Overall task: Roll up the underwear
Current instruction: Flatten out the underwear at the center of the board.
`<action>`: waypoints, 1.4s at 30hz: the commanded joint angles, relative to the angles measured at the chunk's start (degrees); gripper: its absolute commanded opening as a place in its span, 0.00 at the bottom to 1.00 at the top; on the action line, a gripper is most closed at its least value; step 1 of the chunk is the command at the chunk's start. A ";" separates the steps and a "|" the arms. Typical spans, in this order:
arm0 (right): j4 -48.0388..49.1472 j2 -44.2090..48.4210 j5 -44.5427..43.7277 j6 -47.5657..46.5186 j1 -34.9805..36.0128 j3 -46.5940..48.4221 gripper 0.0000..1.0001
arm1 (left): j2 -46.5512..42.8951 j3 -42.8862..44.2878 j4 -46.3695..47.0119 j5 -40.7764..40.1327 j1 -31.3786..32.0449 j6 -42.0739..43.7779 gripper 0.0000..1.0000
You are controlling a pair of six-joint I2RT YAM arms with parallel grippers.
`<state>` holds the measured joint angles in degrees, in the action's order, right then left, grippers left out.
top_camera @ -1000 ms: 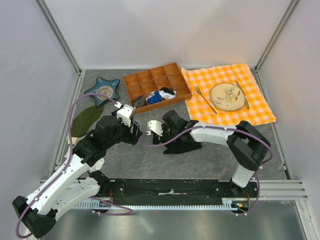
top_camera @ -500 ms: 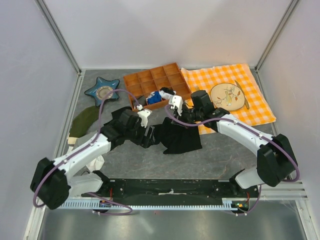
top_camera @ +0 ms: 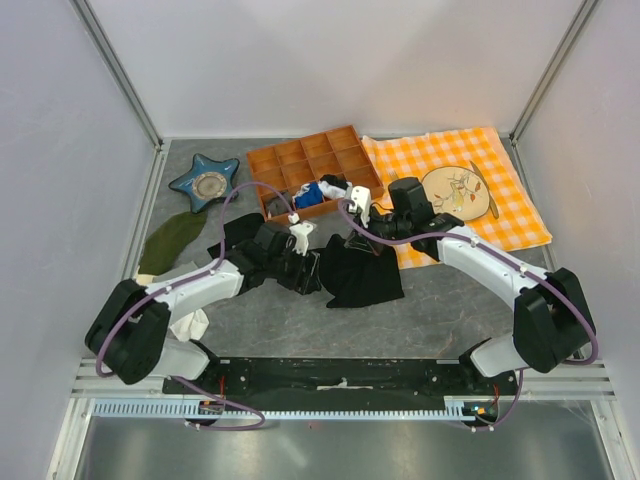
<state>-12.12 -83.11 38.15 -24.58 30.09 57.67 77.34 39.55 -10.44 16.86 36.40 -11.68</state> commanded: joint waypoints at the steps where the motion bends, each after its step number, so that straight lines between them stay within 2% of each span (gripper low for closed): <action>1: 0.52 -0.03 3.07 1.02 -0.11 0.60 0.00 | 5.00 1.23 6.04 3.61 0.16 -1.15 0.66; 4: 0.34 -0.21 3.16 1.02 -0.20 0.69 0.00 | 9.83 3.68 5.70 5.10 0.16 -0.80 0.46; 5: 0.26 -0.21 3.24 0.94 -0.38 0.69 0.00 | 10.72 4.48 5.08 5.20 0.07 -0.45 0.28; 8: -0.18 0.05 3.51 0.76 -0.64 0.87 0.00 | 12.75 7.99 -0.36 4.59 0.07 0.25 0.02; 12: -3.86 0.84 5.35 -2.30 -0.73 1.65 0.00 | 6.70 8.17 -3.09 3.01 0.07 -0.36 0.02; 17: -10.81 4.53 7.99 -7.58 -0.73 4.20 0.00 | -7.26 10.01 -12.83 3.26 0.16 -0.18 0.02; 20: -20.46 7.60 8.43 -15.12 -0.73 8.06 0.00 | -12.37 14.49 -21.60 6.77 0.51 1.56 0.02; 21: -25.80 8.40 8.52 -16.80 -0.73 9.55 0.00 | -13.09 17.46 -23.73 7.74 0.60 2.36 0.02; 25: -36.47 14.28 8.52 -22.17 -0.73 18.94 0.00 | -14.94 26.70 -34.02 11.61 2.97 5.17 0.02; 30: -45.61 22.44 10.71 -26.05 -0.64 27.40 0.00 | -15.73 40.59 -42.63 9.52 12.01 3.60 0.02; 35: -49.66 27.56 13.26 -25.26 -0.73 34.78 0.00 | -15.64 49.21 -45.02 7.48 21.58 -1.41 0.02; 39: -49.93 29.67 10.82 -22.01 -0.82 37.08 0.00 | -16.87 50.10 -44.67 7.04 23.98 -2.99 0.02; 42: -45.30 30.29 6.35 -17.62 -1.08 32.97 0.00 | -18.54 47.82 -44.15 4.60 23.98 -2.56 0.02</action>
<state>-59.48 -51.92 48.47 -46.83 29.39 94.13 60.23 88.23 -52.69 24.05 59.94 -11.77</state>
